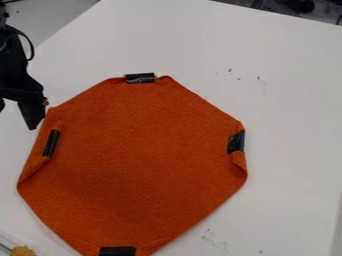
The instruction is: Fold the cloth from top left to bottom right
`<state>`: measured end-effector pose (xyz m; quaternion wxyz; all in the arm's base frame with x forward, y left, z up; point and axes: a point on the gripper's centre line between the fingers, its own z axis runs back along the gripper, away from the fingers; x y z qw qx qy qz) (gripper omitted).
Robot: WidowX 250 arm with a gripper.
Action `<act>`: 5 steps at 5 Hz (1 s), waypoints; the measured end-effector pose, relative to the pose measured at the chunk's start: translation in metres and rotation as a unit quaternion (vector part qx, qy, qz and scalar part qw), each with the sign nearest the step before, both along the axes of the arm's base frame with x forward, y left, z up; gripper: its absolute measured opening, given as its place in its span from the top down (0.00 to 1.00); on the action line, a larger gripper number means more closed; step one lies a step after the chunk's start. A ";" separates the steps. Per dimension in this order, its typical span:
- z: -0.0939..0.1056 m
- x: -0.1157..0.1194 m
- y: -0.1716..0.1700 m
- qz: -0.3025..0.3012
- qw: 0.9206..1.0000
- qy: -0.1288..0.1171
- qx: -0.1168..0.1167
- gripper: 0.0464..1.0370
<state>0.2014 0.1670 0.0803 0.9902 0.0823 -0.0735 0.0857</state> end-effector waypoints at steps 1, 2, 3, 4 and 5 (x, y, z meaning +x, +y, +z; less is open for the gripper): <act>-0.006 -0.001 -0.001 0.002 1.000 0.008 -0.009 0.04; -0.013 0.007 -0.004 -0.002 1.000 -0.005 -0.017 0.04; -0.017 0.019 -0.002 -0.026 0.999 -0.012 -0.020 0.04; -0.016 0.049 0.000 -0.079 0.996 -0.022 -0.024 0.04; -0.016 0.087 -0.004 -0.137 0.990 -0.036 -0.022 0.04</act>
